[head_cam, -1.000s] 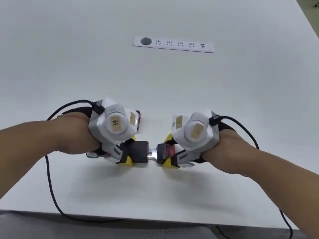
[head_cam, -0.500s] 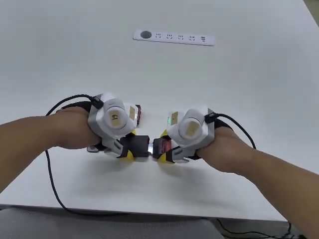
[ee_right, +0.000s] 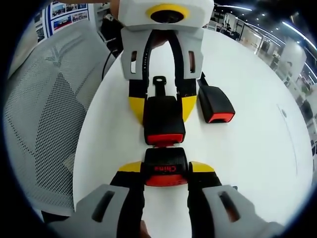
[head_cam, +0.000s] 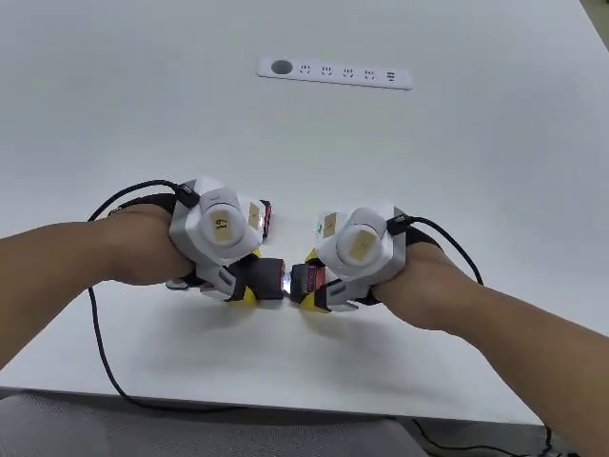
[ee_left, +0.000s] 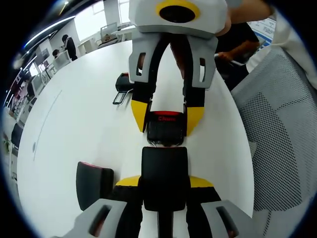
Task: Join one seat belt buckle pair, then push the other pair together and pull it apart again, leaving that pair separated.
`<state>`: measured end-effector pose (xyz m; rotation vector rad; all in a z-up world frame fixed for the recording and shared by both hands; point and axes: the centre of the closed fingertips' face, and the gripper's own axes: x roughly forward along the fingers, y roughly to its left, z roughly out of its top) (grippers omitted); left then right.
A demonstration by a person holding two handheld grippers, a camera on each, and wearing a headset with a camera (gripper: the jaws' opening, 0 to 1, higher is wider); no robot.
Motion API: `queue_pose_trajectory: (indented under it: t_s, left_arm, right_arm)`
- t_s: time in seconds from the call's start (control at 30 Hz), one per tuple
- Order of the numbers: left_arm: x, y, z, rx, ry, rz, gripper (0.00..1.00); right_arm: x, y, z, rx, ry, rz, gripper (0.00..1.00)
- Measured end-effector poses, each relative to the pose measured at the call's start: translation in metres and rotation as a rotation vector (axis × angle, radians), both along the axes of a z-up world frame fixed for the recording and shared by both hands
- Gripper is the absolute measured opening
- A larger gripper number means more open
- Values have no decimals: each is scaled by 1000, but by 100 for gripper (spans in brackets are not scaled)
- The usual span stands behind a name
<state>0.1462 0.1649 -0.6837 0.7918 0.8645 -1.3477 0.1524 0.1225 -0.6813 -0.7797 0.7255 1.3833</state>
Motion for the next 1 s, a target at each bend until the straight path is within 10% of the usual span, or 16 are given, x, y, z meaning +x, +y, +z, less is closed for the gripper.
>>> queue_pose_trajectory:
  t_s: [1.0]
  left_arm:
    - [6, 4, -4, 19, 3, -25, 34]
  right_arm:
    - [-2, -1, -6, 19, 4, -45, 32]
